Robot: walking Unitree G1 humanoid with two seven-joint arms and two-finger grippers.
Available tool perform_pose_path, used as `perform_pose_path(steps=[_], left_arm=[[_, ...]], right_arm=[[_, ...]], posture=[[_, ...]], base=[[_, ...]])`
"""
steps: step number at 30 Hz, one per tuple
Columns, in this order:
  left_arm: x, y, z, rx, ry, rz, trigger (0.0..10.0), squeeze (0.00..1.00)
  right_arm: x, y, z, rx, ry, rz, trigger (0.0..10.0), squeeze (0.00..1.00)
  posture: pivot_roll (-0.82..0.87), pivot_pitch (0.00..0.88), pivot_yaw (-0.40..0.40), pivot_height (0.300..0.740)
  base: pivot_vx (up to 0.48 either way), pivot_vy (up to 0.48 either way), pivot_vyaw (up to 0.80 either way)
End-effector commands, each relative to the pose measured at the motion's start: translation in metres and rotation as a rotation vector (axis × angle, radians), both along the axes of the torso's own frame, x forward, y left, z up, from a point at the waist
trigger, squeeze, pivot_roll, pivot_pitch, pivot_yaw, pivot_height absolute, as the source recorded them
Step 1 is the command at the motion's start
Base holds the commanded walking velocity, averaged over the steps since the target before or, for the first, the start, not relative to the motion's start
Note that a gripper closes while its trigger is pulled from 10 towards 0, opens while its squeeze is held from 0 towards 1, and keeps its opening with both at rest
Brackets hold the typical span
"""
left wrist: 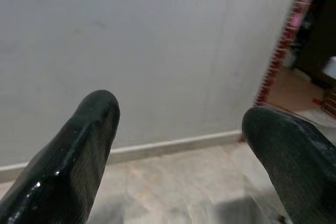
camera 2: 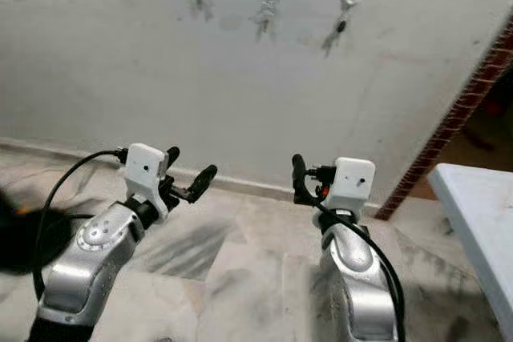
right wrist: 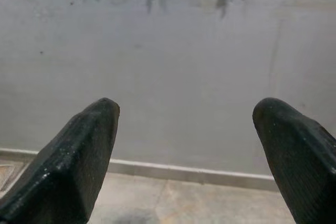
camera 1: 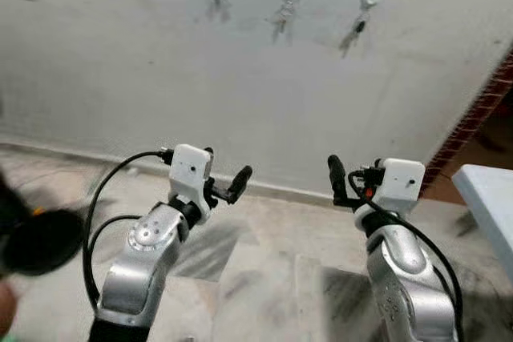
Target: Hang keys on a hook
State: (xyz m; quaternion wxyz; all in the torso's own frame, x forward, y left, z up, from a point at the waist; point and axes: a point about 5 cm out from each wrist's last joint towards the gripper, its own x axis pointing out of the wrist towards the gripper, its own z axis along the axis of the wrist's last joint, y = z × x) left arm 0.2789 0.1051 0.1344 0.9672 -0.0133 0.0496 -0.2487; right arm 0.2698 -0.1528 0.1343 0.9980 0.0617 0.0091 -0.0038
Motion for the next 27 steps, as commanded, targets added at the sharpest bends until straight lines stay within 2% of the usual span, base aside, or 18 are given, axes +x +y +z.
perform_pose_path(steps=[1,27], left_arm=[[0.0026,-0.0011,0.005,0.008,-0.023,-0.005,10.0,0.0],[0.0023,-0.0029,0.0036,0.006,-0.026,-0.014,10.0,0.0]], right_arm=[[0.0012,-0.0018,0.0023,-0.001,-0.005,-0.004,10.0,0.0],[0.0029,0.0003,0.0024,-0.005,-0.005,0.014,10.0,0.0]], posture=[[0.07,0.0,-0.088,0.74],[0.08,0.0,-0.094,0.74]], base=[[-0.289,0.0,0.0],[-0.289,0.0,0.0]])
